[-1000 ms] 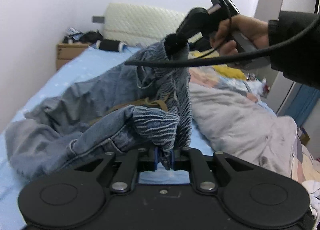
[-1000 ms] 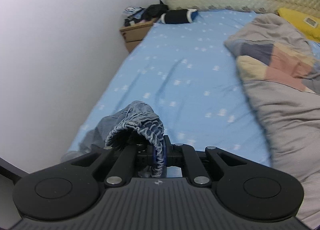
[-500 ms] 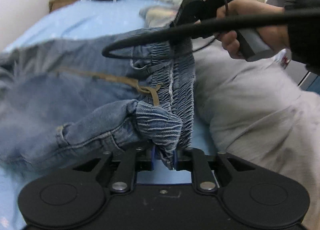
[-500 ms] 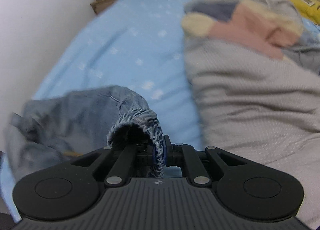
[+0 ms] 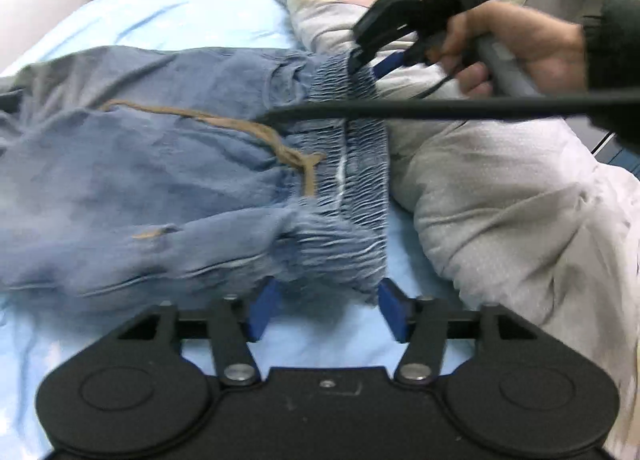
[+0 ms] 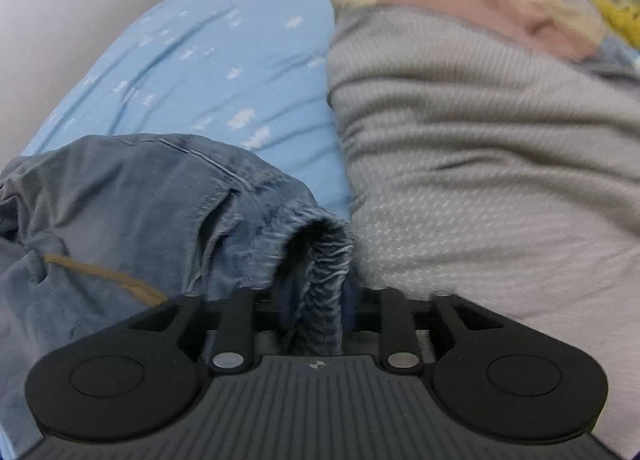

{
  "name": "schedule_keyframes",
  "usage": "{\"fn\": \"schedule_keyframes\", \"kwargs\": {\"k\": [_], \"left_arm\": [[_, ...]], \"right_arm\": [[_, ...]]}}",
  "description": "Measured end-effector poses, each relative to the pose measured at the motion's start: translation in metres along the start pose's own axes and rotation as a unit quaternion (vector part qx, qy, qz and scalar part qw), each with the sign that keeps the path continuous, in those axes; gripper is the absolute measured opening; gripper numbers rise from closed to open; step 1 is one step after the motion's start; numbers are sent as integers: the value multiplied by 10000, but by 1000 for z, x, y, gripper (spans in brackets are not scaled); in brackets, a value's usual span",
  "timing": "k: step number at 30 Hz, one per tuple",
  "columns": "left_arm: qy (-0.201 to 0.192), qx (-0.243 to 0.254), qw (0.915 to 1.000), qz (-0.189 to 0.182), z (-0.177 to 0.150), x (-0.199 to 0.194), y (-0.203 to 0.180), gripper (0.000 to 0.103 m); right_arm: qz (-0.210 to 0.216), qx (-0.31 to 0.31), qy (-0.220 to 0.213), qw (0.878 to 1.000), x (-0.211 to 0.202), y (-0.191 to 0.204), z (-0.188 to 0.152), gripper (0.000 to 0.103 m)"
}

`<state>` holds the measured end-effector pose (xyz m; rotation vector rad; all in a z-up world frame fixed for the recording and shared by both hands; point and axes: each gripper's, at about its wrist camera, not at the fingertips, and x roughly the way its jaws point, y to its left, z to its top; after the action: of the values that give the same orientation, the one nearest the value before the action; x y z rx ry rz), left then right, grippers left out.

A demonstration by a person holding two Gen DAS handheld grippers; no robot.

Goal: Fold clothes

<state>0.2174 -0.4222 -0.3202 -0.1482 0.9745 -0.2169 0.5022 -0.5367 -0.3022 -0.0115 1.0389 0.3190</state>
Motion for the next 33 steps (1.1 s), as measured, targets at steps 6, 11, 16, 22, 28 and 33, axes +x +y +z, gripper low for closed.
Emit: {"fn": "schedule_keyframes", "kwargs": {"k": [6,11,16,22,28,33], "left_arm": [[280,-476,9981,290,-11,-68,42,57],[204,-663,9959,585,-6,-141,86,59],[30,-815,9932,828,6,-211,131,62],[108,-721,9913,1095,25,-270,183,64],[285,-669,9880,1361,36,-288,224,65],[434,-791,9846,1497,45,-293,250,66]], "right_arm": [[207,-18,-225,9995,-71,24,2,36],[454,-128,-496,9977,-126,69,-4,36],[563,-67,-608,9965,-174,127,-33,36],[503,152,-527,9972,-207,199,-77,36],[586,373,-407,9968,-207,255,-107,36],[776,524,-234,9953,-193,287,-123,36]]}}
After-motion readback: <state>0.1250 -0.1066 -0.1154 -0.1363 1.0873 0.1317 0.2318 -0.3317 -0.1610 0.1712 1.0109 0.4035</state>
